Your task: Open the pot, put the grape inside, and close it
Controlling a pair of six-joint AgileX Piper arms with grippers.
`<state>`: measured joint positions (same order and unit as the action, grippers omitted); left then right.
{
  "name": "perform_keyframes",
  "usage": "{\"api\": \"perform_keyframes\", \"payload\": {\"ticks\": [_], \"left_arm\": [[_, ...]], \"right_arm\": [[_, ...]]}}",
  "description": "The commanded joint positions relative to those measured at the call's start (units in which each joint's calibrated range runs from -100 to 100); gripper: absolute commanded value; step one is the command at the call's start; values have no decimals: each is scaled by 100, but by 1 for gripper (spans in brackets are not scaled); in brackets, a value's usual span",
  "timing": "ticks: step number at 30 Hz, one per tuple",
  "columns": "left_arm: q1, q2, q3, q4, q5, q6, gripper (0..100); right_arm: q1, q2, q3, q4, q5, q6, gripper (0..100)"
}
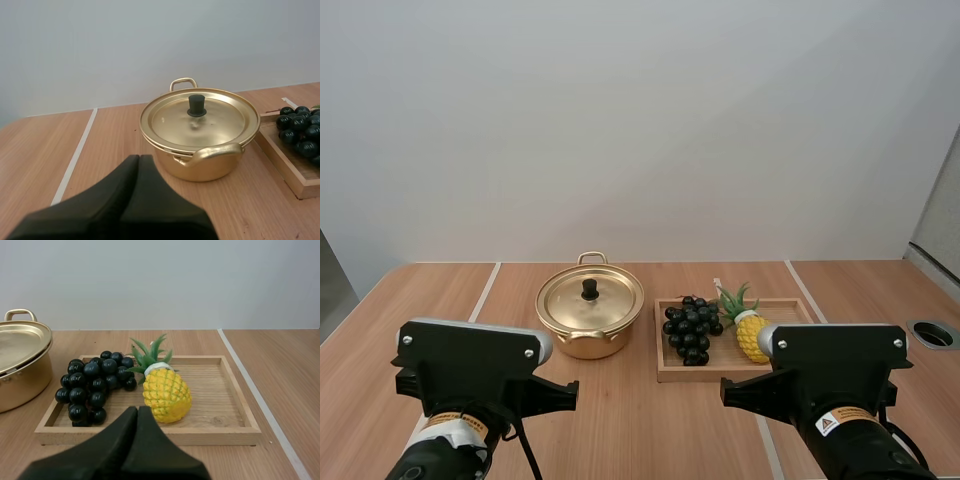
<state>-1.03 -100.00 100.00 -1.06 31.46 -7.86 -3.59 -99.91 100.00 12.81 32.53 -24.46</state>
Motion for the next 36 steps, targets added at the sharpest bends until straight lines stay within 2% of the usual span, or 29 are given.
{"api": "perform_keyframes", "payload": {"ticks": [1,17,22,26,33,36], "left_arm": [[-25,0,0,-90,-156,-60,0],[-25,0,0,-90,-156,-60,0],[-25,0,0,225,-183,-60,0],[-25,0,-562,273,-215,-60,0],[-25,0,-1905,273,-170,-60,0],[-25,0,-2424,273,129,-60,0]], "right_arm": [[-29,-9,0,34,-11,-35,0],[-29,-9,0,65,-10,-35,0],[-29,-9,0,227,-148,-35,0],[-29,-9,-570,227,-31,-35,0],[-29,-9,-2146,311,1275,-35,0],[-29,-9,-2618,311,1334,-35,0]]}}
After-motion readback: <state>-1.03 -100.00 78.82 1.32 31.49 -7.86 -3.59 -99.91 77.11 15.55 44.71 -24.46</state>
